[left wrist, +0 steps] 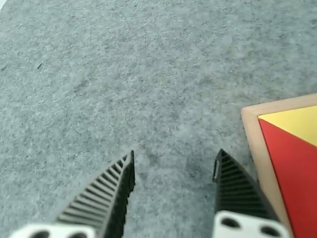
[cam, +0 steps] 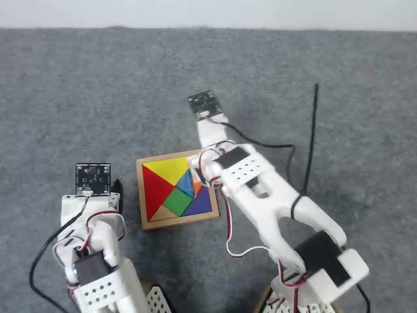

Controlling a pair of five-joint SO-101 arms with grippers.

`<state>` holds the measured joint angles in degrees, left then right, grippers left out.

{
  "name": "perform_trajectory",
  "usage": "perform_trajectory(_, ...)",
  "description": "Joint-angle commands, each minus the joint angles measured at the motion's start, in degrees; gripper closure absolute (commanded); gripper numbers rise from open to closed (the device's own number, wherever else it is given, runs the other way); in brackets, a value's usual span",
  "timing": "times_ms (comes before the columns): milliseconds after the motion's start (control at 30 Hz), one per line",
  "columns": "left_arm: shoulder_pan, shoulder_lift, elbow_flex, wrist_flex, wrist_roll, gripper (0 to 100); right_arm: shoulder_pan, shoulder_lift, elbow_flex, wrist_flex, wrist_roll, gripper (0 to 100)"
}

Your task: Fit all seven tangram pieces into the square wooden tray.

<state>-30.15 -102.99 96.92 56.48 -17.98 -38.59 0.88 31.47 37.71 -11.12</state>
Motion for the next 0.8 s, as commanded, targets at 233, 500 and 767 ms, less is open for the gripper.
perform_trajectory(233,-0.26,-1.32,-0.57,0.35,-0.70,75,-2.33,9.19,-11.87,8.04,0.53,99.3)
perform_trajectory(500,-0.26,-1.32,-0.57,0.35,-0.70,75,-0.92,-6.73,-7.65,9.80,0.79,99.3)
perform_trajectory(767,-0.26,-1.32,-0.57,0.35,-0.70,75,1.71,-10.51,2.90,-0.84,0.88,99.3)
